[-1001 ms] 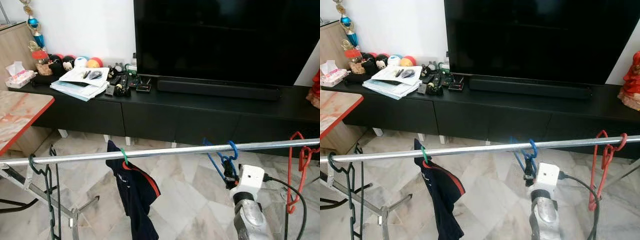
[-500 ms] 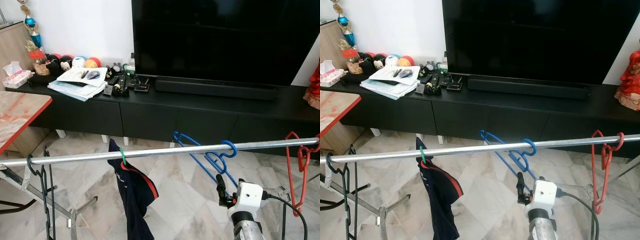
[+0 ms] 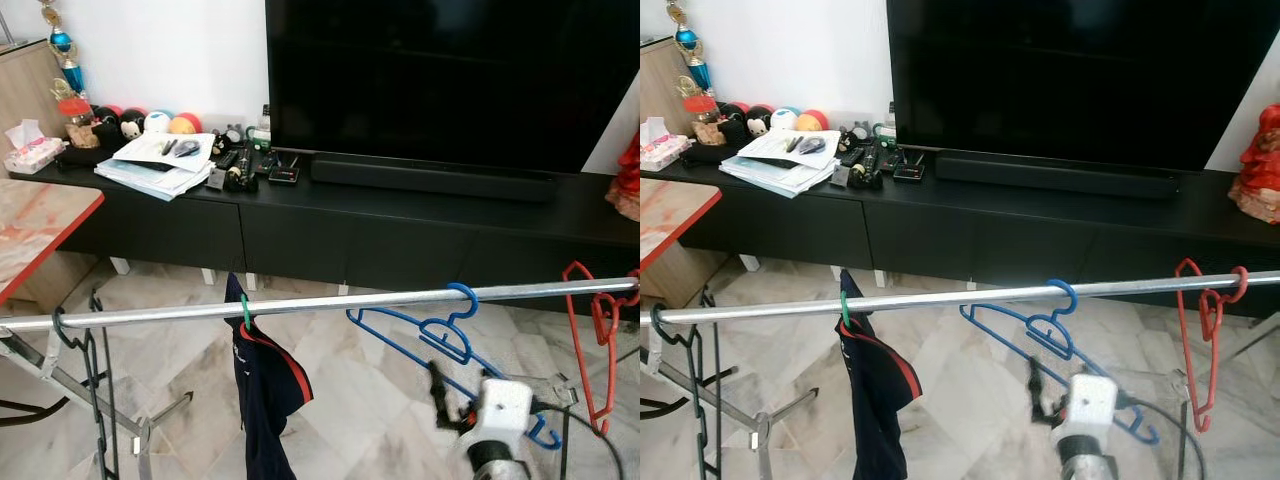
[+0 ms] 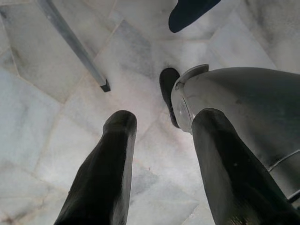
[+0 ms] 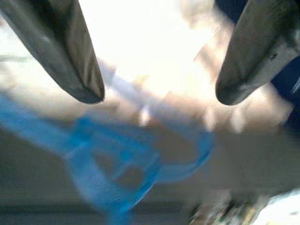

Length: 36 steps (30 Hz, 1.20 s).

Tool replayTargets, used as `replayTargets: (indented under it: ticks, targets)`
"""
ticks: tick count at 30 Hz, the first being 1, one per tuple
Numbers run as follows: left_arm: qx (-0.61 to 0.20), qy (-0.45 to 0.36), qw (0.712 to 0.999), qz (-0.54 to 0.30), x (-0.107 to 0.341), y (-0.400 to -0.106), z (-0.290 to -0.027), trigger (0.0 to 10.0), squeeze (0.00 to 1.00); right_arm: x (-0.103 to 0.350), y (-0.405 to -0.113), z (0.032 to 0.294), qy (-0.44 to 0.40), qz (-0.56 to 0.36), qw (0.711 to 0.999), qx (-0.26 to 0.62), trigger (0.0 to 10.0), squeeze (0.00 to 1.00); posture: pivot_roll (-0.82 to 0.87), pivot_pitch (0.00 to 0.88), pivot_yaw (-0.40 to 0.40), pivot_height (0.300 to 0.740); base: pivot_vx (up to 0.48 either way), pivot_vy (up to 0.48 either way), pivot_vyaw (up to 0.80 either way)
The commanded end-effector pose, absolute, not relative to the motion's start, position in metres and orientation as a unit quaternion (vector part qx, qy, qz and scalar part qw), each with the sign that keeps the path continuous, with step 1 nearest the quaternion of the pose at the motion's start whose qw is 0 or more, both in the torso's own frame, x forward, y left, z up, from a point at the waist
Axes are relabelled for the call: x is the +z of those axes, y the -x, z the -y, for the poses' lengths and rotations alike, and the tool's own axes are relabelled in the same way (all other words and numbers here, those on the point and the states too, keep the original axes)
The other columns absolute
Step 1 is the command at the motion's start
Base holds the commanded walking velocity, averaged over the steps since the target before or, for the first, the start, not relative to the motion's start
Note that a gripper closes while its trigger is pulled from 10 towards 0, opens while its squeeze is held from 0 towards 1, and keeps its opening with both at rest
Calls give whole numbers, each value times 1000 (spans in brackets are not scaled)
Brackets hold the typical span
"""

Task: Hang hanger

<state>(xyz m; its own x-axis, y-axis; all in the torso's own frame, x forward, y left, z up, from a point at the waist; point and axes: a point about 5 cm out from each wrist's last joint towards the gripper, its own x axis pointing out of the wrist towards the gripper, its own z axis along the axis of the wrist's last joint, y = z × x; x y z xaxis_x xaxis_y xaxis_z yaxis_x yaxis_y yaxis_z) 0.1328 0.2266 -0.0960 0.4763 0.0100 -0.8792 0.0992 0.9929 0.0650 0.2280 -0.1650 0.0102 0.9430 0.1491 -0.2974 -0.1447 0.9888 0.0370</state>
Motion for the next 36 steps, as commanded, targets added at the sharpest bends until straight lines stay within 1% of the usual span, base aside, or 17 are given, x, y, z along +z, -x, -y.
replayTargets:
  ticks: [1,4,6,7,8,11,14,15,17,18,19,21,22,24,29,36]
  targets:
    - [-29,-58,850,-523,-98,-128,-228,10000,0,-4,-224,163,13,-198,975,104,10000,0,17,0,-40,740,0,0,0]
    - [-27,-57,851,-522,-97,-129,-227,10000,0,-19,-223,162,34,-249,960,127,10000,0,22,0,-42,740,0,0,0]
    - [-25,-55,851,-521,-97,-130,-228,10000,0,-39,-217,162,49,-331,932,141,10000,0,24,0,-45,740,0,0,0]
    - [-25,-55,852,-521,-97,-130,-228,10000,0,-43,-215,163,55,-352,923,144,10000,0,24,0,-45,740,0,0,0]
    - [-24,-54,852,-520,-97,-131,-228,10000,0,-53,-212,167,64,-384,912,131,10000,0,16,0,-44,740,0,0,0]
    - [-24,-54,853,-519,-96,-132,-229,10000,0,-57,-214,174,64,-394,912,94,10000,0,13,3,-40,740,0,0,0]
    - [-24,-54,853,-519,-96,-133,-229,10000,0,-62,-213,182,28,-401,915,32,10000,0,13,5,-39,740,0,0,0]
    - [-22,-53,853,-518,-96,-133,-230,10000,0,-65,-209,188,-11,-409,912,-11,10000,0,16,8,-36,740,0,0,0]
    - [-20,-52,854,-517,-95,-133,-230,10000,0,-69,-204,193,-50,-417,906,-56,10000,0,14,11,-31,740,0,0,0]
    - [-20,-52,854,-517,-95,-133,-230,10000,0,-69,-204,193,-50,-417,906,-56,10000,0,14,11,-31,740,0,0,0]
    - [-19,-53,854,-517,-95,-133,-231,10000,0,-75,-195,198,-79,-430,895,-92,10000,0,15,13,-27,740,0,0,0]
    - [-21,-59,852,-519,-96,-133,-231,10000,0,-81,-185,200,-93,-445,883,-116,10000,0,20,15,-26,740,0,0,0]
    - [-21,-61,852,-520,-95,-132,-232,10000,0,-84,-179,199,-98,-454,878,-119,10000,0,23,17,-24,740,0,0,0]
    - [-19,-60,852,-519,-95,-132,-233,10000,0,-86,-175,196,-85,-457,878,-111,10000,0,24,21,-20,740,0,0,0]
    - [-19,-63,852,-519,-94,-133,-236,10000,0,-86,-176,192,-104,-442,883,-115,10000,0,16,25,-10,740,0,0,0]
    - [-27,-66,853,-517,-94,-137,-232,10000,0,-89,-170,195,-99,-449,880,-121,10000,0,25,26,-11,740,0,0,0]
